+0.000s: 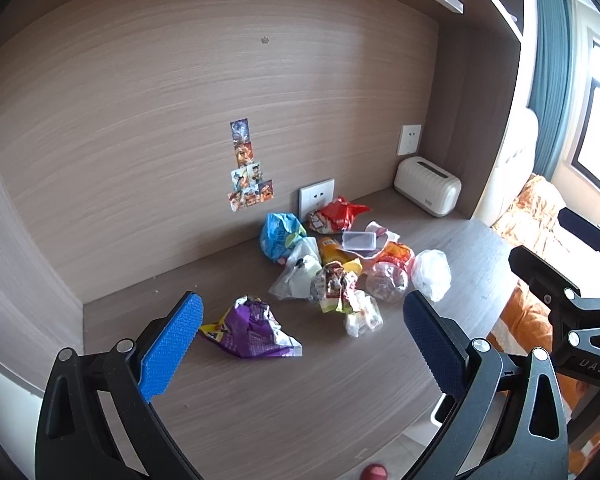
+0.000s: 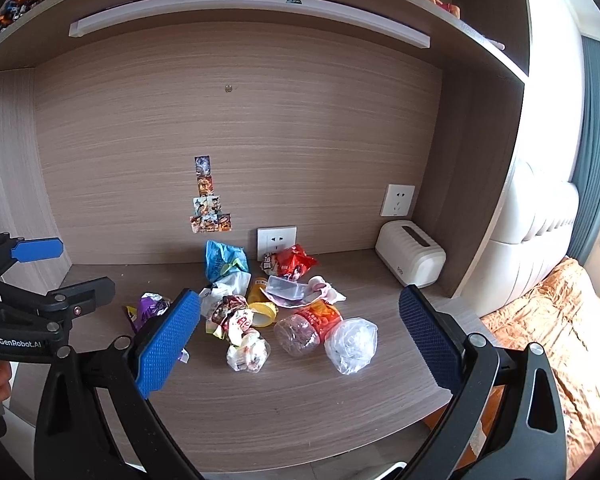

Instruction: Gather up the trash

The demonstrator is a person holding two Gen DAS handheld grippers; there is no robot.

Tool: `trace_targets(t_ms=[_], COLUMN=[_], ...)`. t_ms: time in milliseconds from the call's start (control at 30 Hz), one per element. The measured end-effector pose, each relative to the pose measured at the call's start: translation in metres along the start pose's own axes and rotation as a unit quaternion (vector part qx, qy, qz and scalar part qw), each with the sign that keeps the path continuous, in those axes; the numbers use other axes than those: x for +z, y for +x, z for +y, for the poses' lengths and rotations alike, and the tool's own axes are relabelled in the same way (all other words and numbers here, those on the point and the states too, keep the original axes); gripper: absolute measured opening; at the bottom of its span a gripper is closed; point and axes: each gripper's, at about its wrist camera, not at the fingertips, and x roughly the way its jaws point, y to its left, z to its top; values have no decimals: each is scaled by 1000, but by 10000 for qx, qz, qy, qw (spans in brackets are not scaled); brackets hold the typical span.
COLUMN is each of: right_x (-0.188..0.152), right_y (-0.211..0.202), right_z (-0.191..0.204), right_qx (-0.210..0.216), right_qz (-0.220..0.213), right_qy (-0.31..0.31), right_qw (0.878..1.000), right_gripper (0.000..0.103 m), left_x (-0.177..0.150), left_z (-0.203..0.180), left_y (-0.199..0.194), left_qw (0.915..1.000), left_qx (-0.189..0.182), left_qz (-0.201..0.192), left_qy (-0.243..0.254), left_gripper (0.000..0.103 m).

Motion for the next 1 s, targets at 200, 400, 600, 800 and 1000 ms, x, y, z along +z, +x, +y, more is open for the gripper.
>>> trace_targets(t_ms=[200, 400, 600, 800, 1000], right_x=[-1, -1, -1, 0, 1], right_y=[1, 1, 2, 3, 4], right_z=[-2, -2, -1, 1, 1], right_qx=[32, 27, 42, 54, 57], right_qz=[29, 51, 53, 59, 59], right_qy=[39, 78, 31, 4, -1], right_qw=[10000, 10000, 10000, 10000, 10000], right_gripper=[99, 99, 99, 99, 99], left_x=[-1, -2, -1, -1, -1], left_z=[-2, -2, -3, -3, -2], left_y=[-1, -1, -1, -1, 2], left_qw=[10000, 10000, 10000, 10000, 10000], left_qx=[-14, -10, 6, 4, 18], left_qz=[-8, 1, 6, 18, 21], left_qy=[17, 14, 23, 20, 21], left_gripper=[98, 98, 98, 98, 98])
